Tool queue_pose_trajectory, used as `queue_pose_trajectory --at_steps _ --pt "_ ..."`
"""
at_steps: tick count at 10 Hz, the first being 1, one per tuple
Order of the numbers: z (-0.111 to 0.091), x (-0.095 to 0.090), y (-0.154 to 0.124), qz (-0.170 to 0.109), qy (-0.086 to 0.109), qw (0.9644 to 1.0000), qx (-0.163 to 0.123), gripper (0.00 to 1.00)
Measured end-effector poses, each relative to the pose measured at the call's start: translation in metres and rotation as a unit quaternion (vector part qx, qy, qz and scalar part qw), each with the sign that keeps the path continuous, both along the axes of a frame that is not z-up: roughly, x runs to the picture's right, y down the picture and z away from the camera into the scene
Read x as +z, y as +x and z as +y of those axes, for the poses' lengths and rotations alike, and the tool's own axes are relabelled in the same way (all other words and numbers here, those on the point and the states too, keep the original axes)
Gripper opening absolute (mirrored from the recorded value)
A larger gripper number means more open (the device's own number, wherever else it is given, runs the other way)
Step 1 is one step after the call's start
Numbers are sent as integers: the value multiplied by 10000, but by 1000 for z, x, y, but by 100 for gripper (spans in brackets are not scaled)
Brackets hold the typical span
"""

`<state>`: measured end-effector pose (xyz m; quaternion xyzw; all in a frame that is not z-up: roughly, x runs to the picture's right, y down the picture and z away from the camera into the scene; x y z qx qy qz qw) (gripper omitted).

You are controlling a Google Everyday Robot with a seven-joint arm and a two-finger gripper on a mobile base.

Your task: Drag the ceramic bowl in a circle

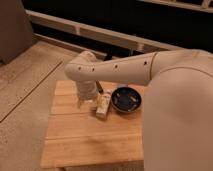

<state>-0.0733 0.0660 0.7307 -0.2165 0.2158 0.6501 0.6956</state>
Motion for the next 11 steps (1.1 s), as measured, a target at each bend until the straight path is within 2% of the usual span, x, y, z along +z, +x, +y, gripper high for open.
queue_pose_trajectory --at_steps 1,2,3,5,7,8,9,11 --pt "-6 0 1 -45 113 9999 -24 65" --pt "-20 -1 13 -114 445 9989 -80 65" --pt "-25 -3 21 -146 606 9980 -89 65" --pt "-32 -15 48 -263 995 9946 96 65" --pt "-30 -28 80 -204 1197 9918 394 65" --pt "-26 -37 105 -87 1286 9899 593 65" --pt "-23 -46 126 -9 1379 9869 840 65" --pt "-20 -54 144 59 1461 9835 1063 65"
